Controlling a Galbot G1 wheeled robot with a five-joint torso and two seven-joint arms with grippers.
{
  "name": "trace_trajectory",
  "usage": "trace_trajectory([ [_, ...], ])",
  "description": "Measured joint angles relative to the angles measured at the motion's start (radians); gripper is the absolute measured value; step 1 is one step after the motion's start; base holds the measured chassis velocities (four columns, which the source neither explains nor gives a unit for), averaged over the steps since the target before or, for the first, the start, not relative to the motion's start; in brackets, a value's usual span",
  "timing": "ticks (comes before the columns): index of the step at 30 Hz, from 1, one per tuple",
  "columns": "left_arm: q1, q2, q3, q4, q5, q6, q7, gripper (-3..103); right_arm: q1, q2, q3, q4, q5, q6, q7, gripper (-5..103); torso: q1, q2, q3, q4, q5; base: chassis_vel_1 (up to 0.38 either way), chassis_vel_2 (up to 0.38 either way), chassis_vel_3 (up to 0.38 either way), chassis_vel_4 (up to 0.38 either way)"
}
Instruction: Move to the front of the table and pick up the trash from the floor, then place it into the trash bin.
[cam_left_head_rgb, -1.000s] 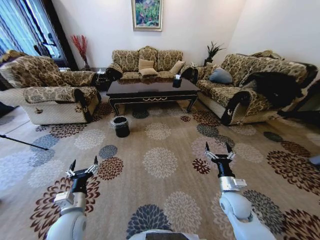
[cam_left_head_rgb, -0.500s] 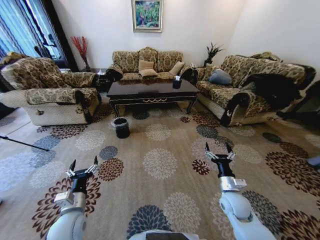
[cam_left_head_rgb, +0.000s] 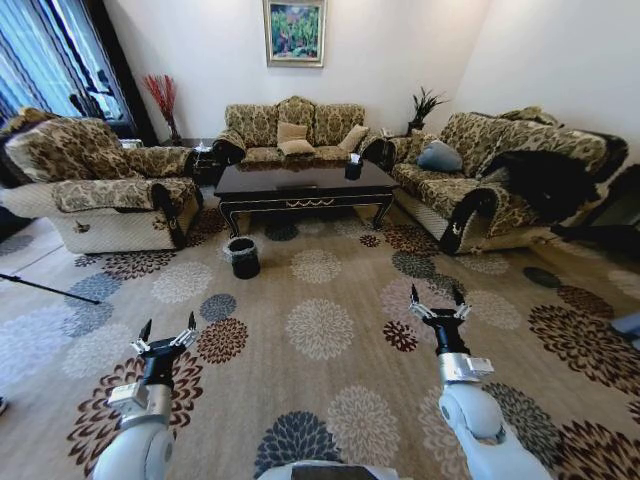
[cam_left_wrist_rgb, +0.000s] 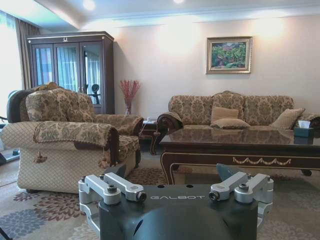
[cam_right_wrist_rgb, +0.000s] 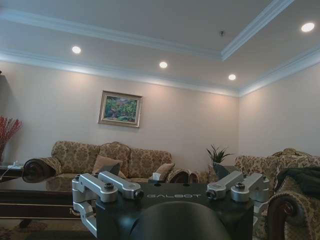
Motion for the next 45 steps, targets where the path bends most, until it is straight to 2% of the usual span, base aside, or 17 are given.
trace_trajectory([
  [45, 0.000, 0.000, 0.000, 0.000, 0.000, 0.000, 0.000, 100, 0.000, 0.000, 0.000, 0.000, 0.000, 0.000, 0.000, 100, 0.095, 0.214, 0.118, 0.0000, 0.0000, 0.000, 0.000, 0.000, 0.000],
])
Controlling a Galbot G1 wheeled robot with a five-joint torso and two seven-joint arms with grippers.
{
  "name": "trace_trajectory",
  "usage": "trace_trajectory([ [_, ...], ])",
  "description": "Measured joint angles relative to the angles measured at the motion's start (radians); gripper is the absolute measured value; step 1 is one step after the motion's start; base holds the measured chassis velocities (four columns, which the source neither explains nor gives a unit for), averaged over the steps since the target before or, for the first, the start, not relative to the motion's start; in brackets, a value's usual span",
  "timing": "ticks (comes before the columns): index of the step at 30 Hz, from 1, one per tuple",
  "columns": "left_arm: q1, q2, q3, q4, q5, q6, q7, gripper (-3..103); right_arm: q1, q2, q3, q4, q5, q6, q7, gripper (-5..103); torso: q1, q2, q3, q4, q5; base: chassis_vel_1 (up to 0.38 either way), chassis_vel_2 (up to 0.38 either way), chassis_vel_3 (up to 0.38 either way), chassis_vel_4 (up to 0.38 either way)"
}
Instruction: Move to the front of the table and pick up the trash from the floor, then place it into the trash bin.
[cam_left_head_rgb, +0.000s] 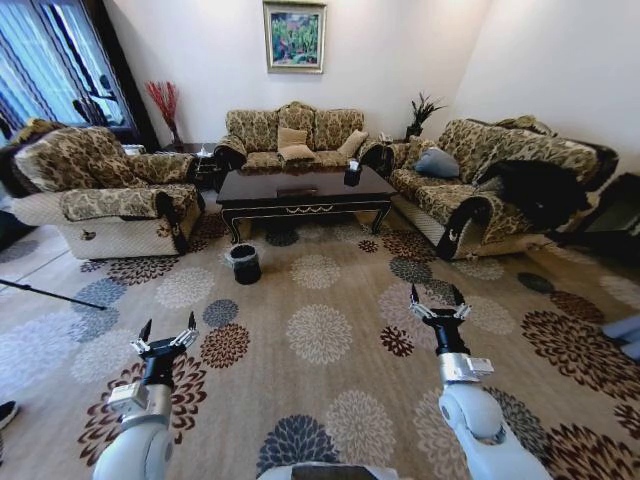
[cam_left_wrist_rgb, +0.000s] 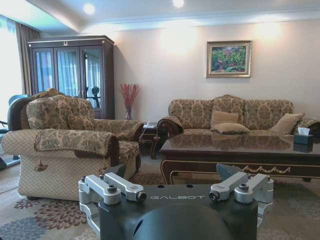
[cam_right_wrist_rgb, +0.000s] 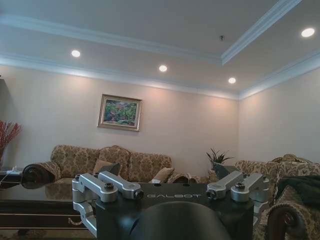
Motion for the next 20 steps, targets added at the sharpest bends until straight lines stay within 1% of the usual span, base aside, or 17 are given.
trace_trajectory([
  [2, 0.000, 0.000, 0.000, 0.000, 0.000, 0.000, 0.000, 100, 0.000, 0.000, 0.000, 0.000, 0.000, 0.000, 0.000, 100, 0.007, 0.016, 0.009, 0.0000, 0.0000, 0.000, 0.000, 0.000, 0.000],
  [8, 0.000, 0.000, 0.000, 0.000, 0.000, 0.000, 0.000, 100, 0.000, 0.000, 0.000, 0.000, 0.000, 0.000, 0.000, 100, 0.017, 0.040, 0.022, 0.0000, 0.0000, 0.000, 0.000, 0.000, 0.000],
  [20, 0.000, 0.000, 0.000, 0.000, 0.000, 0.000, 0.000, 100, 0.000, 0.000, 0.000, 0.000, 0.000, 0.000, 0.000, 100, 0.018, 0.041, 0.023, 0.0000, 0.0000, 0.000, 0.000, 0.000, 0.000],
])
